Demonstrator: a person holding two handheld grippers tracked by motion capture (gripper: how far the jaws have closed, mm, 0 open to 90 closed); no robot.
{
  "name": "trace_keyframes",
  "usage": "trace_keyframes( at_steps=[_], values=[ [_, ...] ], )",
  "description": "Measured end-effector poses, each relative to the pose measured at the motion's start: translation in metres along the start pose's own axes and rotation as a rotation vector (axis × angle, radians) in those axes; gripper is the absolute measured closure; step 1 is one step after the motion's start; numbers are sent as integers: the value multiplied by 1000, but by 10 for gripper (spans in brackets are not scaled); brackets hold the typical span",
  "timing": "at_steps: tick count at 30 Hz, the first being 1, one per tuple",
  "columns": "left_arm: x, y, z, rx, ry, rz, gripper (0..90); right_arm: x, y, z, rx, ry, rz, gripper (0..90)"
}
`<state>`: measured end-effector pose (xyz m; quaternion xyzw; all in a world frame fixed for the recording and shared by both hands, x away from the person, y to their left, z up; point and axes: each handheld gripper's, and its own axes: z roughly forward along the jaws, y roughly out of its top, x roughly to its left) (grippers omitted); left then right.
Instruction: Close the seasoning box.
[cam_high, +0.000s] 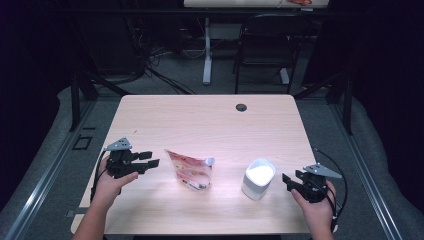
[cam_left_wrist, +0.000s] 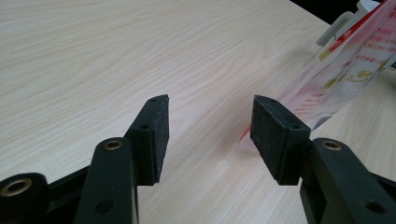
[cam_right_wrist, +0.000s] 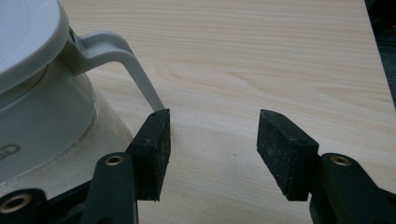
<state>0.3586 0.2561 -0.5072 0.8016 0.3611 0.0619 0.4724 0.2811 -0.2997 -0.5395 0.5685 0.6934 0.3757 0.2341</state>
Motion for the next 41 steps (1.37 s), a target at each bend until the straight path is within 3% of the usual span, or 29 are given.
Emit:
trace_keyframes(
  at_steps=[11,20,21,27,41],
  values=[
    [0,-1,4,14,3,2,475,3,-8,6,18,14,-21,446],
    [0,-2,8,18,8,-10,472,4,-11,9,34,23,-10,446],
    [0,-3,9,12,22,-7,472,6,-11,11,45,32,-17,446],
    [1,-2,10,25,12,-4,469,11,-12,13,53,23,-55,446],
    [1,-2,11,26,17,-8,461,9,-12,12,54,31,-36,446]
  ],
)
